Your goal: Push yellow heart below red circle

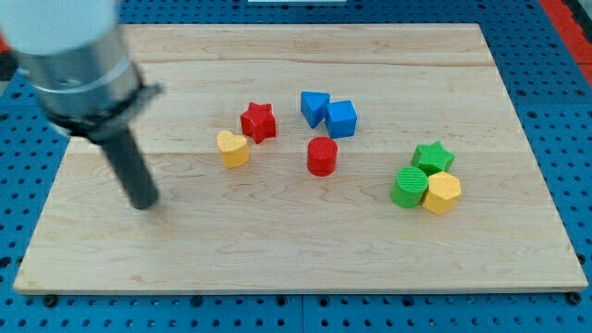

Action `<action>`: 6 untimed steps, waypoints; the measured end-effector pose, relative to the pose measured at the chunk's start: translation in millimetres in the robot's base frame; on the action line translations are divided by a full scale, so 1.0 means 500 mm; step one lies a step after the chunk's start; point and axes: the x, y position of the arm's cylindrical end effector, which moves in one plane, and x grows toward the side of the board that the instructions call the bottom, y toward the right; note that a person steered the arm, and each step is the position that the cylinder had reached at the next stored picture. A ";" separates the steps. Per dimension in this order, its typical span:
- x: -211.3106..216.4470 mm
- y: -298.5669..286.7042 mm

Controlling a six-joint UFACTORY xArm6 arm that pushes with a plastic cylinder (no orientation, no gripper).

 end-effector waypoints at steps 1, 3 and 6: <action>-0.137 -0.023; -0.205 0.194; -0.015 0.346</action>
